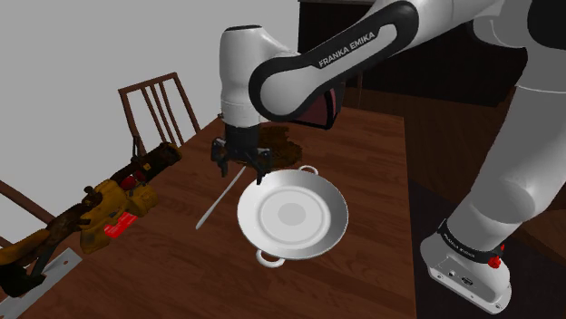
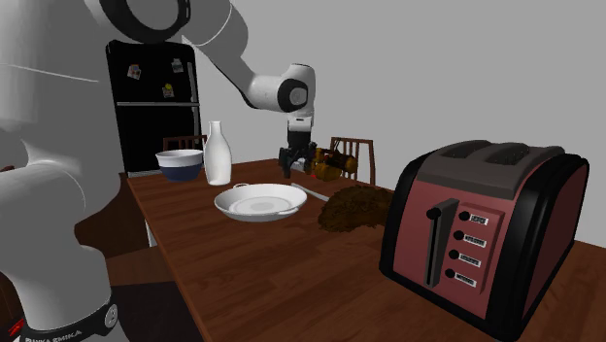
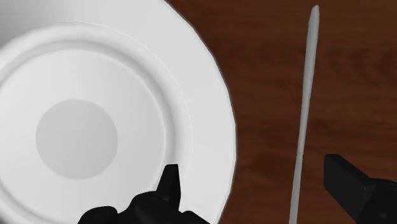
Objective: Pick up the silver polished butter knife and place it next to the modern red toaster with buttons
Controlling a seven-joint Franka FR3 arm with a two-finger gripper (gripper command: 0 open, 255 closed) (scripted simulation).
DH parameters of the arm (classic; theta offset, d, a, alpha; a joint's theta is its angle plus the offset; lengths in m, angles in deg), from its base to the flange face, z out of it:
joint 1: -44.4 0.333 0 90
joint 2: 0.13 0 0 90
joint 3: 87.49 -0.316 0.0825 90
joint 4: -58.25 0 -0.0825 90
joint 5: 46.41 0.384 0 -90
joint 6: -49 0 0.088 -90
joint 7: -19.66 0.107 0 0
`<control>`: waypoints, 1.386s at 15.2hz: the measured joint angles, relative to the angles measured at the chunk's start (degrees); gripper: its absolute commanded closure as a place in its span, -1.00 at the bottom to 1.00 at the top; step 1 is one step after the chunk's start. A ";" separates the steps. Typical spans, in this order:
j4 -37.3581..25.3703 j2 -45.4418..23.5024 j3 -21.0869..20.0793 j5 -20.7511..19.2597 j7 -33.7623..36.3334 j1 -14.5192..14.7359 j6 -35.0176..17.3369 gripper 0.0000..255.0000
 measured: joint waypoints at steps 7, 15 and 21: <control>-11.68 -13.30 5.70 -9.17 12.70 8.62 -0.36 -1.00; -11.18 -16.41 7.27 -11.43 14.33 10.47 -3.61 -1.00; -11.16 -16.49 7.31 -11.49 14.35 10.50 -3.71 1.00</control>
